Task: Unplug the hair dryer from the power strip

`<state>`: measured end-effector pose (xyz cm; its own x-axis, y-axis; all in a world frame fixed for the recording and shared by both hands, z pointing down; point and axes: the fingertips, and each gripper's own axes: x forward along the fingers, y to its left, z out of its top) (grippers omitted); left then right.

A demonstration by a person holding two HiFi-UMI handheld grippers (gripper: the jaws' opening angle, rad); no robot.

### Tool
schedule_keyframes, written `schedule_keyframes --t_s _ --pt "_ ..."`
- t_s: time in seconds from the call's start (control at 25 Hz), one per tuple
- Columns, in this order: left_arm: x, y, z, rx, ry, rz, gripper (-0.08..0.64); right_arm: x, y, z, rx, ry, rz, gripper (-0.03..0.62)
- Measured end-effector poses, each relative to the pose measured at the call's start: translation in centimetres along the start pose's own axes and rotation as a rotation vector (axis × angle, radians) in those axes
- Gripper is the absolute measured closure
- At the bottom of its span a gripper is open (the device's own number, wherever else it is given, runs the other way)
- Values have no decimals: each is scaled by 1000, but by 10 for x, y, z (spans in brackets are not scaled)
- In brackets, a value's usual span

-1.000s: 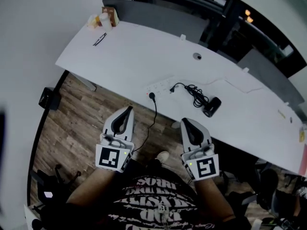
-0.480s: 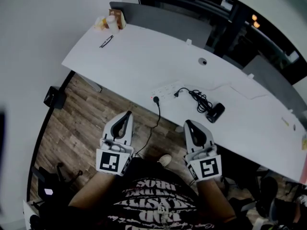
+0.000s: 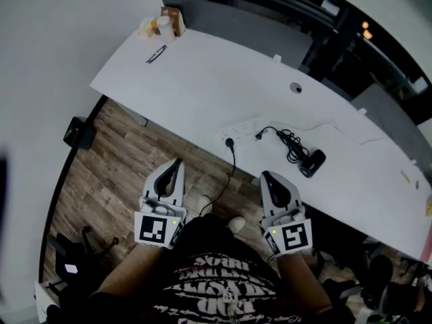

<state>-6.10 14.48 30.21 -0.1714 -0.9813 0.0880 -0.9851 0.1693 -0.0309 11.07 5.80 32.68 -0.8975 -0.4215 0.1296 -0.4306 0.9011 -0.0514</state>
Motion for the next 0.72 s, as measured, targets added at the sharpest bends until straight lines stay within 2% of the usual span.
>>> schedule_keyframes --t_s 0.16,0.44,0.6,0.72 --pt "20 8 2 -8 -16 -55 535 13 1 5 2 12 -33 557" --pt "59 18 6 -67 -43 -139 535 32 -7 12 -26 44 -113 557" --pt "77 29 11 -52 -73 -182 535 43 -9 20 -56 48 -145 558" --pt "88 34 16 -87 -86 -211 535 51 -8 25 -73 52 -169 557"
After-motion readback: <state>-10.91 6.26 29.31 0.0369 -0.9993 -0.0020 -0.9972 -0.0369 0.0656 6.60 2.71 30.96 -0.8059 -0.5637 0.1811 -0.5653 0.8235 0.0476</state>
